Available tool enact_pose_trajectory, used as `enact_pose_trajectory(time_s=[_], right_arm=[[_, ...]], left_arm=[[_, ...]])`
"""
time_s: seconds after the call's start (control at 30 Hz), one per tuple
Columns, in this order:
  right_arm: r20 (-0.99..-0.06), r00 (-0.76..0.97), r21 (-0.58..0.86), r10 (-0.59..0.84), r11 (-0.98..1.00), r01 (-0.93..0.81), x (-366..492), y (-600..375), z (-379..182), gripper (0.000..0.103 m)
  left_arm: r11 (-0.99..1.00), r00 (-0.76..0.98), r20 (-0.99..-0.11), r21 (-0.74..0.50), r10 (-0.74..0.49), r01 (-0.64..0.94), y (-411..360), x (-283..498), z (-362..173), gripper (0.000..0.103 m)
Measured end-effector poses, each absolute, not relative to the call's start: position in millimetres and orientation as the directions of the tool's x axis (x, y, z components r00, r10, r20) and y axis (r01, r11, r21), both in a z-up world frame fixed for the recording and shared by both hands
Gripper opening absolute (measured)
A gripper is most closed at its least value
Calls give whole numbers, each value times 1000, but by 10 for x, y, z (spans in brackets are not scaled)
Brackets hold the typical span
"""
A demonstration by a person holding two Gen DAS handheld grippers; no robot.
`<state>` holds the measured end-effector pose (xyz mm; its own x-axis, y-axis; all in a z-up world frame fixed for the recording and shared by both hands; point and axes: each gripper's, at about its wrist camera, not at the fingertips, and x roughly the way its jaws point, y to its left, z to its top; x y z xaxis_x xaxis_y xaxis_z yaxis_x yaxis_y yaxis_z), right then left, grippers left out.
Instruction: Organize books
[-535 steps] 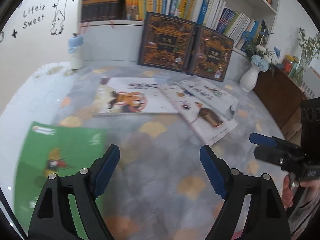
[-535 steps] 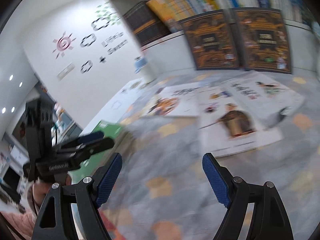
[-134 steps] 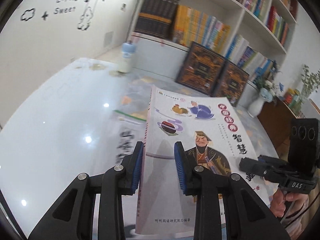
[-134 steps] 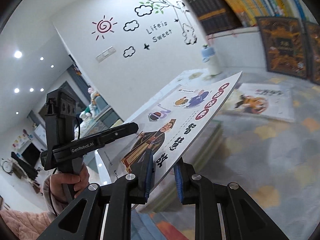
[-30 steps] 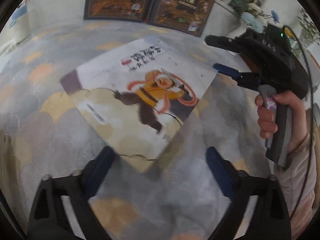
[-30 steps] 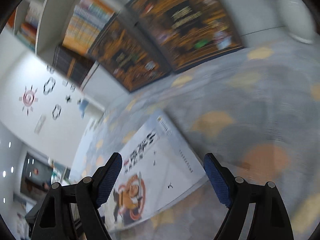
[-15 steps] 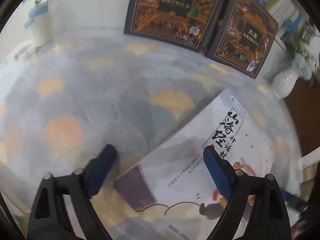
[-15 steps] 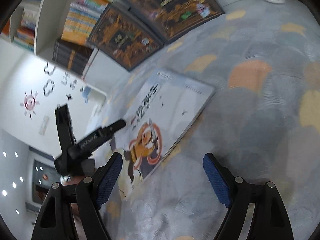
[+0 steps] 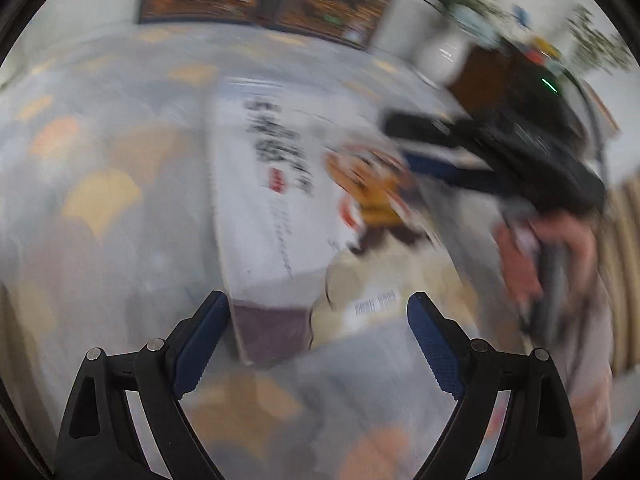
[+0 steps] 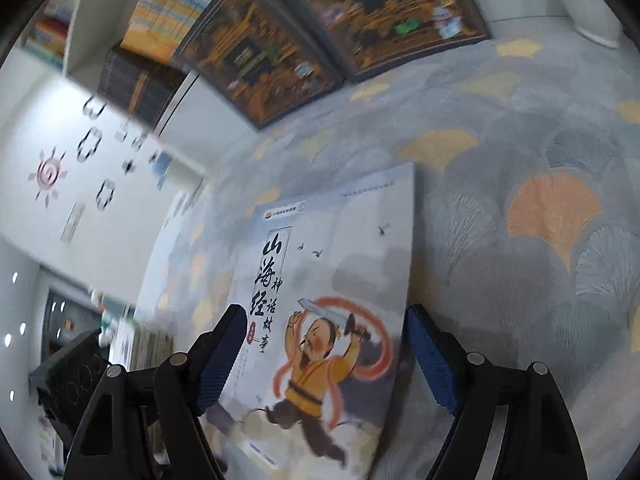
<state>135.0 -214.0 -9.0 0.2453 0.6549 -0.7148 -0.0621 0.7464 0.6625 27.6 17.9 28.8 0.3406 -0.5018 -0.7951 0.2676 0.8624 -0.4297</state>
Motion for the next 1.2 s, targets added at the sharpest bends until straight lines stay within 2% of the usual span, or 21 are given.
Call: enact_pose_trajectory(time_s=[0.07, 0.13, 0.17, 0.23, 0.3, 0.37, 0.47, 0.53, 0.6, 0.67, 0.77, 0.93, 0.97, 1.2], right_arm=[[-687, 204, 704, 697, 709, -48, 1256, -2241, -113, 80], [-665, 135, 736, 735, 675, -49, 1124, -2367, -157, 78], [-645, 107, 754, 756, 653, -68, 1068, -2387, -164, 78], [-587, 34, 802, 809, 587, -107, 967, -2441, -201, 77], [-571, 32, 812, 820, 570, -127, 932, -2481, -234, 68], [-580, 38, 807, 814, 580, -108, 981, -2497, -290, 53], [-565, 57, 819, 823, 568, -82, 1118, -2489, -386, 40], [-573, 73, 811, 816, 578, -92, 1174, -2443, -405, 36], [-591, 94, 793, 801, 598, -116, 1189, -2402, -395, 30], [-615, 119, 769, 779, 626, -126, 1198, -2414, -412, 13], [-578, 148, 797, 803, 594, -111, 1180, -2506, -475, 10], [-633, 200, 740, 748, 660, -124, 1105, -2428, -380, 14], [-638, 196, 738, 745, 664, -122, 1130, -2406, -373, 17], [-668, 187, 702, 720, 693, -161, 1024, -2336, -130, 18]], left_arm=[[874, 356, -800, -416, -483, 250, 225, 256, 282, 86], [889, 382, -803, -414, -457, 194, 357, 353, 261, 72], [880, 385, -791, -442, -475, 176, 419, 405, 255, 66], [836, 372, -752, -525, -544, 160, 512, 554, 207, 65], [831, 382, -743, -536, -549, 149, 529, 666, 172, 51], [828, 395, -735, -541, -551, 147, 518, 733, 152, 50], [831, 407, -733, -536, -545, 148, 488, 773, 149, 46], [852, 431, -742, -501, -513, 152, 482, 754, 155, 39], [860, 450, -740, -487, -500, 153, 495, 716, 157, 38], [866, 459, -741, -474, -490, 159, 515, 681, 171, 38], [871, 456, -748, -462, -483, 164, 530, 671, 177, 38], [876, 462, -753, -461, -469, 138, 523, 689, 186, 38], [876, 465, -752, -466, -467, 126, 526, 680, 186, 38], [870, 438, -759, -475, -481, 133, 426, 550, 319, 38]])
